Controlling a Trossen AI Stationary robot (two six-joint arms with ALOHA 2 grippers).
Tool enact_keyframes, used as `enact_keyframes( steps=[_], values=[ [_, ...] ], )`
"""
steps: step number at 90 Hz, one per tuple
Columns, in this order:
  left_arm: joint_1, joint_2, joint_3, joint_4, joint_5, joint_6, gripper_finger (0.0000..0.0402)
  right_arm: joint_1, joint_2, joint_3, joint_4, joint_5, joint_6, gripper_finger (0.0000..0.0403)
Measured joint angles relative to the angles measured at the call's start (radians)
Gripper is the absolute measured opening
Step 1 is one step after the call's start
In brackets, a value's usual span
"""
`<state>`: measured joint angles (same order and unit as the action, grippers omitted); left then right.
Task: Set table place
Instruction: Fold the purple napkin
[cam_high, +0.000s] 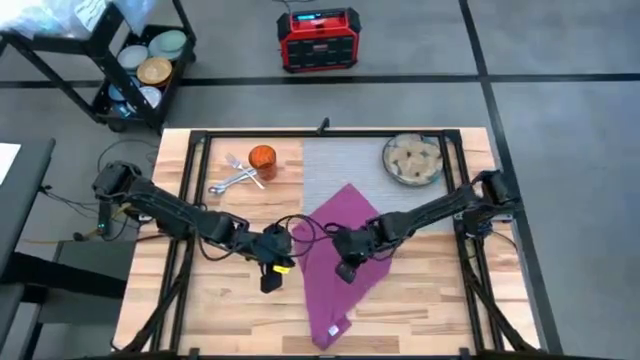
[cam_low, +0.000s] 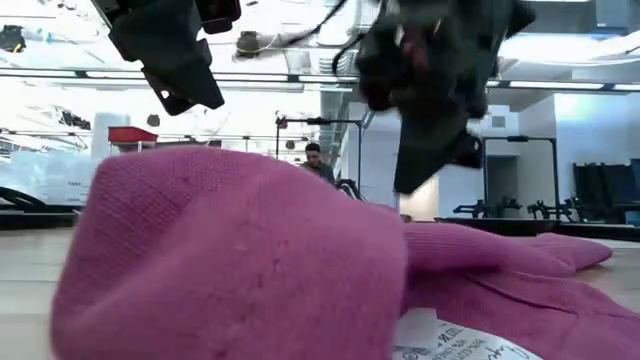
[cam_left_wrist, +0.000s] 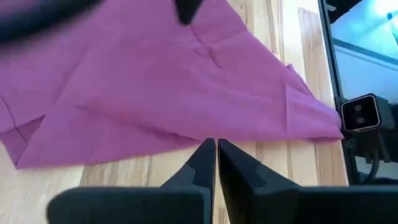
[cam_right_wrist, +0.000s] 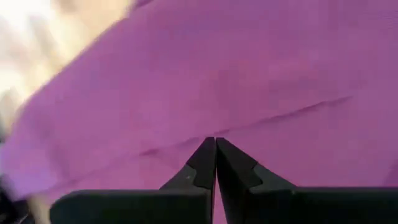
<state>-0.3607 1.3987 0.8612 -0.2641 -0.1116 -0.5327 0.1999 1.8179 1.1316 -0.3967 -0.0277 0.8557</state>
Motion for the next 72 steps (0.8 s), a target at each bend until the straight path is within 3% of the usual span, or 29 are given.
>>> enact_keyframes(
  steps=[41, 72],
  values=[
    [-0.023, 0.000, 0.000, 0.000, -0.004, -0.023, 0.0000, -0.131, 0.037, -0.001, -0.149, 0.054, 0.020, 0.0000],
    [-0.022, 0.000, 0.000, 0.000, -0.006, -0.015, 0.0000, -0.129, 0.037, -0.001, -0.061, -0.050, -0.041, 0.0000]
  ],
)
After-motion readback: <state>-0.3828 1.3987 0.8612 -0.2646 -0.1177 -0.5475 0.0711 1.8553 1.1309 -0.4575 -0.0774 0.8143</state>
